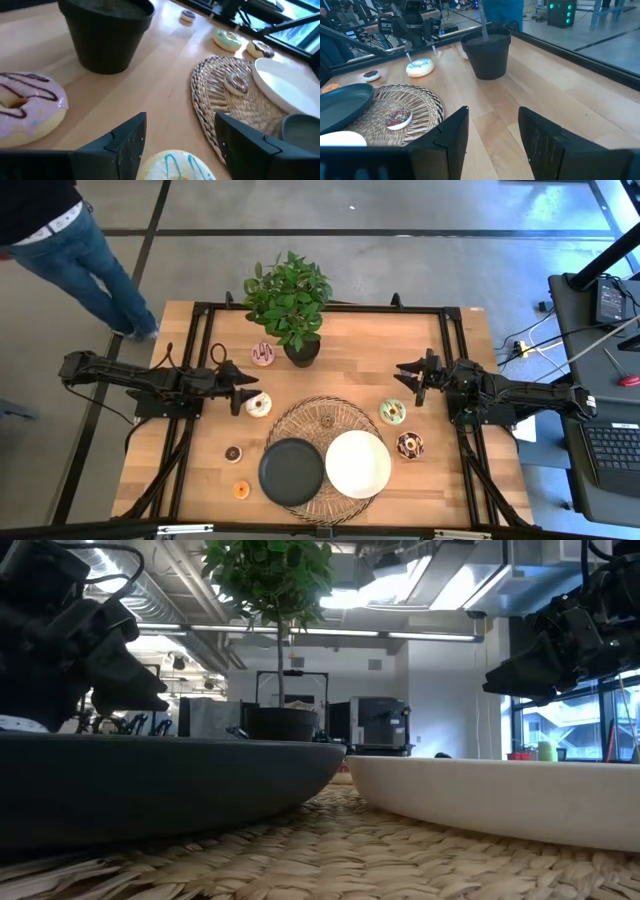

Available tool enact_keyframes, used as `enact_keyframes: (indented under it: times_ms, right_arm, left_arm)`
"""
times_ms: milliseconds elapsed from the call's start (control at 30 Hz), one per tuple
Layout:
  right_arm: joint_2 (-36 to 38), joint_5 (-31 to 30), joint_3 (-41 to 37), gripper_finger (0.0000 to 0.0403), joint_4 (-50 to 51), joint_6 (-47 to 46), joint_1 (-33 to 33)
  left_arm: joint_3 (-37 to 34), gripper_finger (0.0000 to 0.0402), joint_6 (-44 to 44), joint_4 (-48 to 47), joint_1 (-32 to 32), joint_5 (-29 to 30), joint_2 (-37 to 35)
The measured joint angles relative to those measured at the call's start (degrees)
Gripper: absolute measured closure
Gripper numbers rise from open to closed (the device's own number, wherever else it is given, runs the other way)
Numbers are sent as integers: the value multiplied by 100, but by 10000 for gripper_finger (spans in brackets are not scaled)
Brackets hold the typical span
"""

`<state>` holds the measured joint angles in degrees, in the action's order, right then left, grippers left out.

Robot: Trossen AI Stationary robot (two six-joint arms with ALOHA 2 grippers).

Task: Pick & Place donuts
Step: Put the large white donut on the black plate

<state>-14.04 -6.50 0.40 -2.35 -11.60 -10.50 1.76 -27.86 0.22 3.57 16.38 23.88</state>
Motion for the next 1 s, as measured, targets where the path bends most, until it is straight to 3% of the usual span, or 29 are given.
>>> enact_keyframes:
  times_ms: [167, 567, 1000]
  right_arm:
    - [1, -2, 0, 230, 0, 9, 0]
    - [1, -3, 0, 230, 0, 150, 1]
    - [2, -2, 0, 230, 0, 180, 0]
  left_arm:
    - [2, 181, 61, 203, 7, -193, 4]
    - [410, 203, -481, -1527, 5, -138, 865]
    - [431, 232, -499, -1358, 7, -429, 1450]
